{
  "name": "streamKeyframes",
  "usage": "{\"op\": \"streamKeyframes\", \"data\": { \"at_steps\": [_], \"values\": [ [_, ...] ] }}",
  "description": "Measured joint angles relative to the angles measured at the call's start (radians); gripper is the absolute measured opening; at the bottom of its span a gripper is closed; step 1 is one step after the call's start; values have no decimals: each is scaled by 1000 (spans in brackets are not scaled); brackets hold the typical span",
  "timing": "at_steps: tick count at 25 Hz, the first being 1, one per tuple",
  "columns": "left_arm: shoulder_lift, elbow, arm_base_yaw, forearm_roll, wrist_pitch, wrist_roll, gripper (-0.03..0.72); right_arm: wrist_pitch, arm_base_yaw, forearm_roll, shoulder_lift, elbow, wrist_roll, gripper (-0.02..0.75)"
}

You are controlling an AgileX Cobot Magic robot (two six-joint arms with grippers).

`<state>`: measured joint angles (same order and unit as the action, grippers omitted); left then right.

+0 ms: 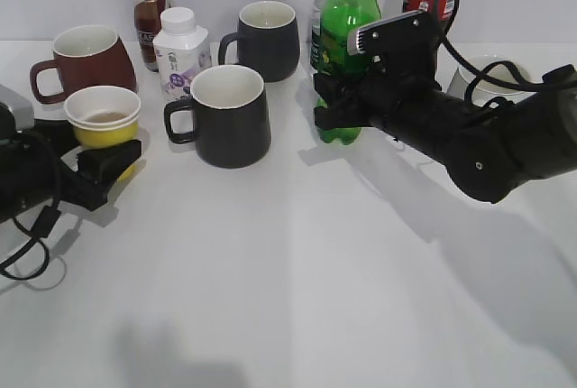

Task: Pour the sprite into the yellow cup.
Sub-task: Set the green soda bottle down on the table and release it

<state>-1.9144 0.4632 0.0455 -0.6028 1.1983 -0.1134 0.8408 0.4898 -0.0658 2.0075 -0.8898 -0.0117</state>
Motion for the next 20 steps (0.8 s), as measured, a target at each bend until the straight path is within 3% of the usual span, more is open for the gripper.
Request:
{"op": "streamKeyframes", "data": {
  "at_steps": [3, 7, 9, 20],
  "values": [
    [3, -14, 0, 3, 0, 0, 568, 1, 0, 0, 0, 0, -1, 374],
    [5, -26, 0, 24, 0, 0, 568, 1, 0, 0, 0, 0, -3, 510],
    [5, -26, 0, 37, 0, 1, 568, 1, 0, 0, 0, 0, -3, 536],
    [6, -42, 0, 48, -31, 3, 680, -24, 0, 0, -4, -1, -4, 546]
  ]
}}
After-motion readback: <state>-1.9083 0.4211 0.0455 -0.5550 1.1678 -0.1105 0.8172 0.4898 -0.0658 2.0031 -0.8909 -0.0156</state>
